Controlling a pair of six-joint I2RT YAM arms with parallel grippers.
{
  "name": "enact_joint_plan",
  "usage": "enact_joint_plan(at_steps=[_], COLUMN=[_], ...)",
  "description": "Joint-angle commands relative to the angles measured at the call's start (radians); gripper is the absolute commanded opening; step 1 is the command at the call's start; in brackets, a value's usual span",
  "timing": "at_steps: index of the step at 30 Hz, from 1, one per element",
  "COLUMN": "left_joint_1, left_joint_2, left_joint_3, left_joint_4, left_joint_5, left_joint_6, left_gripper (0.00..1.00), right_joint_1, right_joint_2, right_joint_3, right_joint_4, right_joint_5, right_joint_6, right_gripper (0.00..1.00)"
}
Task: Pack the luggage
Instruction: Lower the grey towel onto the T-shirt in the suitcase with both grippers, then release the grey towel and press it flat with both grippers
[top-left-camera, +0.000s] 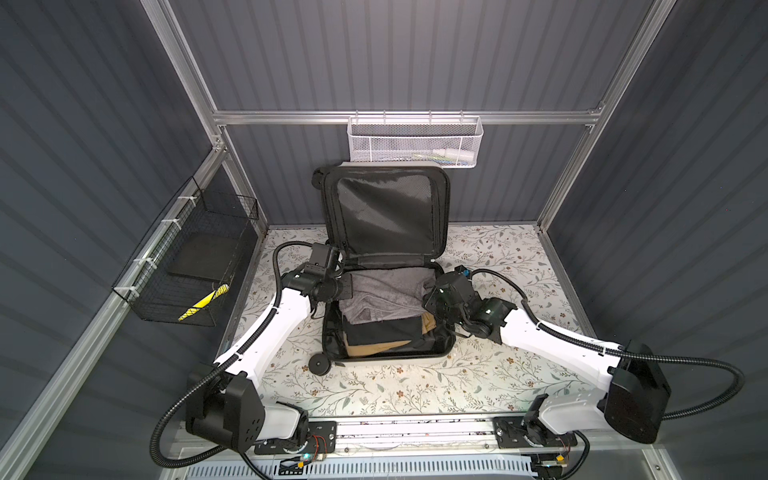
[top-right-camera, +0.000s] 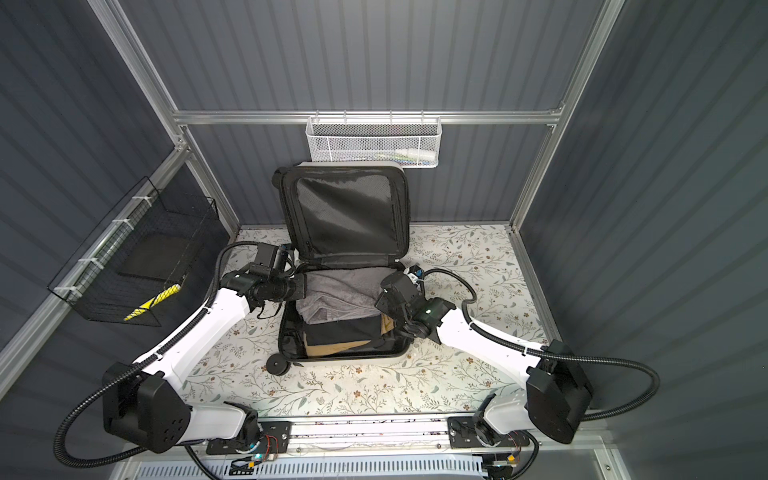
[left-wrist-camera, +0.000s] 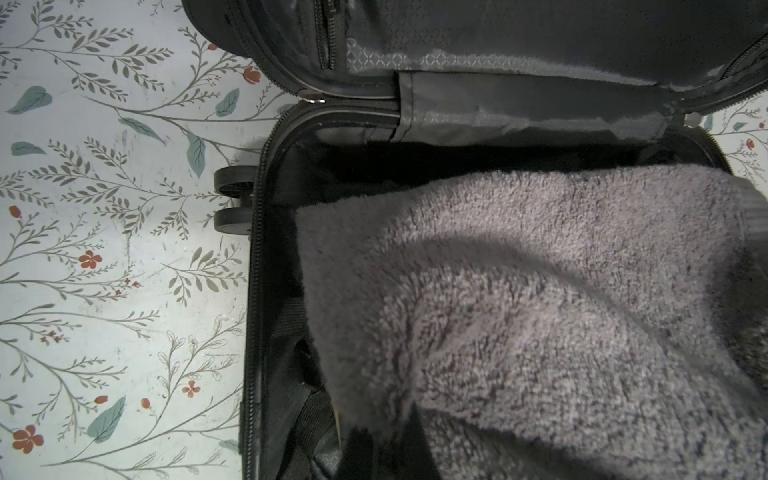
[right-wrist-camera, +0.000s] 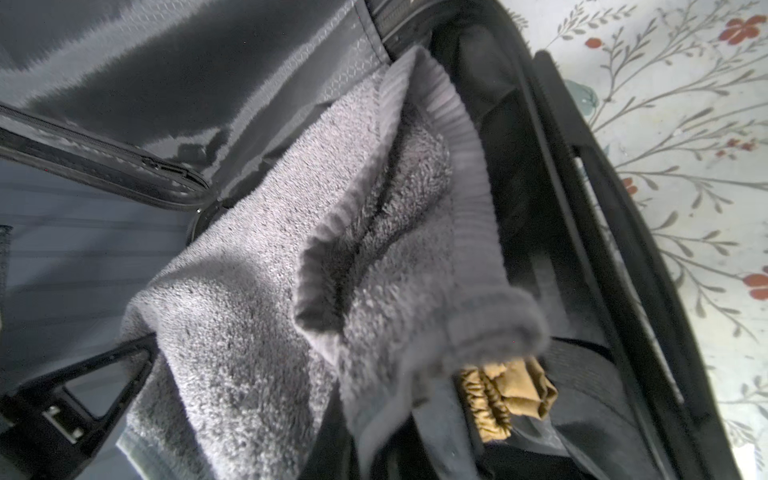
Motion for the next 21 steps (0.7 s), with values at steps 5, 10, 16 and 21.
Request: enact_joint_plan(at_steps=[5, 10, 16, 21], left_joint_1=[0.02, 0.022, 0.022, 0.022], left_joint_2=[0.018, -0.006, -0.016, -0.013], left_joint_3=[0.0, 0.037, 0.129, 0.186], left_joint_4=[-0.072, -0.133, -0.187, -0.143], left_joint_5=[-0.046, -0.106, -0.138, 0.01], left_joint_6=[0.021, 0.015, -0.002, -0.023], left_gripper=[0.03, 0.9, 1.0, 1.0], right_joint_1=[0.011, -0.039, -0.174, -0.259], right_joint_2=[-0.043, -0.14, -0.231, -0.161], right_joint_3=[-0.02, -0.061, -0.12, -0.066], right_joint_4=[-0.117, -0.198, -0.157, -0.055], right_joint_5=[0.017, 0.0, -0.119, -0.323], right_joint_6=[-0.006, -0.01, -0.057, -0.176], right_gripper=[0.56, 0.7, 0.72, 0.71])
